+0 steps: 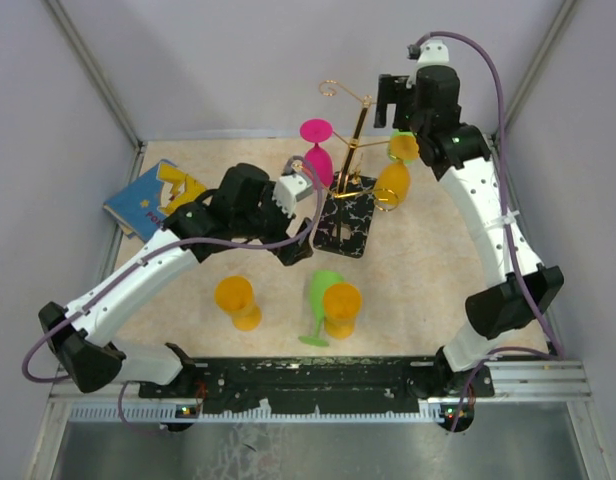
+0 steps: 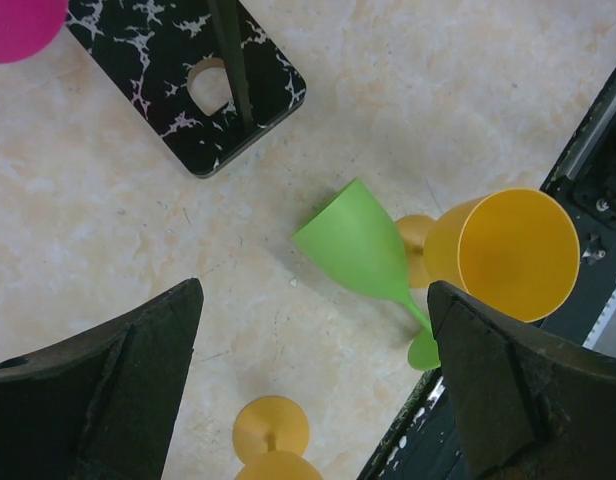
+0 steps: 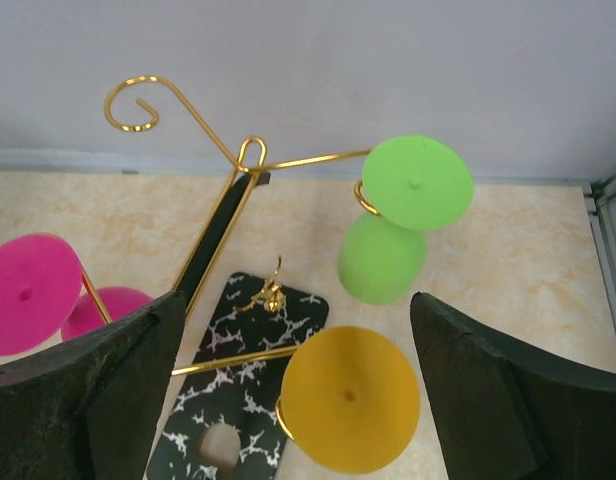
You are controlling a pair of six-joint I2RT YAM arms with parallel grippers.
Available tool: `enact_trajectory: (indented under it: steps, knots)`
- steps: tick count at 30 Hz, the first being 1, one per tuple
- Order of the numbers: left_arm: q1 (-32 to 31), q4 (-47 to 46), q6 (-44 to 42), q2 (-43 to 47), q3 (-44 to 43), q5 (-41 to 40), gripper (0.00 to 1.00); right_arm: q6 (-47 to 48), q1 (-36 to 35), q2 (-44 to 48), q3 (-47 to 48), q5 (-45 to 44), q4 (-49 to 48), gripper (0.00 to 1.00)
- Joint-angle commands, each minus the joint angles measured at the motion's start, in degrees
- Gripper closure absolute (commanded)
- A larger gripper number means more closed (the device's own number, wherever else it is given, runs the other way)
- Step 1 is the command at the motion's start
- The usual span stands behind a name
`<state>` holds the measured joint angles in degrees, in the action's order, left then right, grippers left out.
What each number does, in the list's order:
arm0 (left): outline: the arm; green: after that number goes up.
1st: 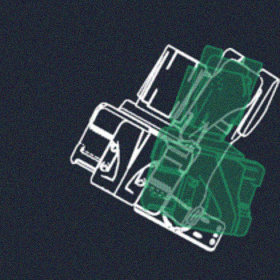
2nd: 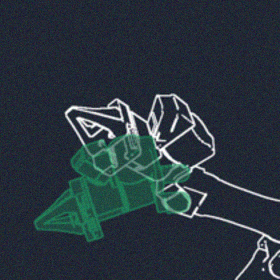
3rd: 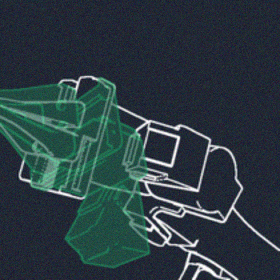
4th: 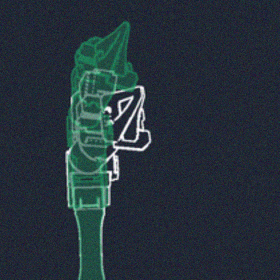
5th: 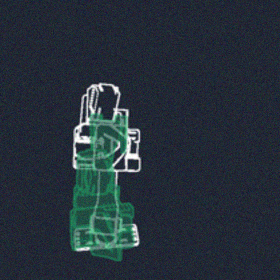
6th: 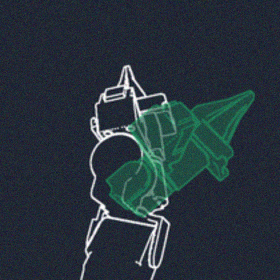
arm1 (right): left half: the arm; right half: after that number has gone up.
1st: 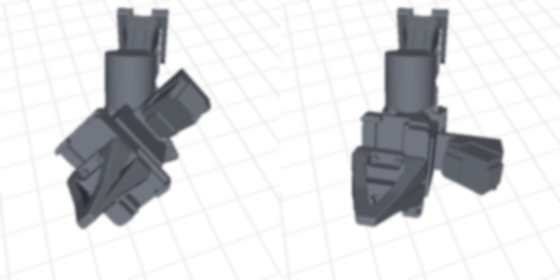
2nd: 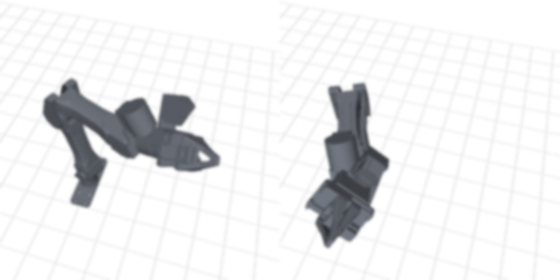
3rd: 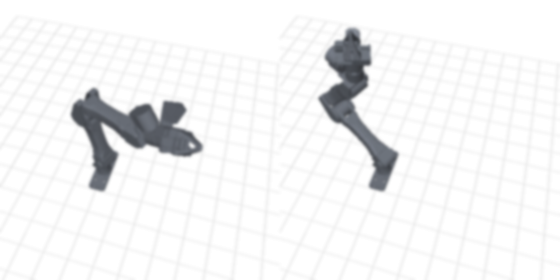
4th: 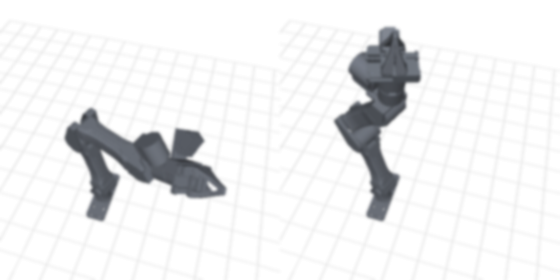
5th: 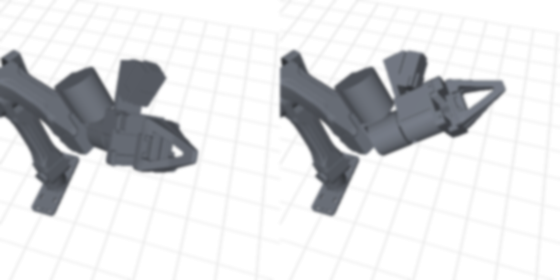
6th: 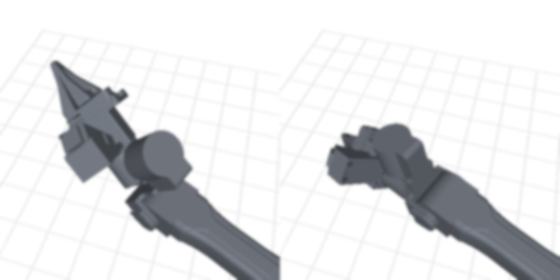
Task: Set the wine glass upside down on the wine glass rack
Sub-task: Pick up the wine glass at the center of the board.
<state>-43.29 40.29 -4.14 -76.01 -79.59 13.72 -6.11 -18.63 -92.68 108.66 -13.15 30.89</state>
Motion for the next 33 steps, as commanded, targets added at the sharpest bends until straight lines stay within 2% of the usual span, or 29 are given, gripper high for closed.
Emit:
enact_trajectory:
  steps: [1,7,15,33]
  knots:
    - [-1.84,-0.49,-1.61,-1.63,2.06,-2.28,0.01,-0.33,-0.08,3.96,-0.89,0.16,-1.42,0.06]
    - [-2.57,-1.68,-2.18,-3.27,1.94,2.08,0.01,0.02,-0.08,5.28,-2.03,-1.37,-0.44,0.06]
    - [-6.05,1.33,-4.47,-5.79,0.55,8.72,0.01,1.18,-0.08,5.84,-2.29,-2.64,0.42,0.06]
    - [-12.2,1.36,-7.84,-14.63,-3.42,6.16,0.01,3.22,-0.07,7.84,-4.59,-4.14,0.23,0.05]
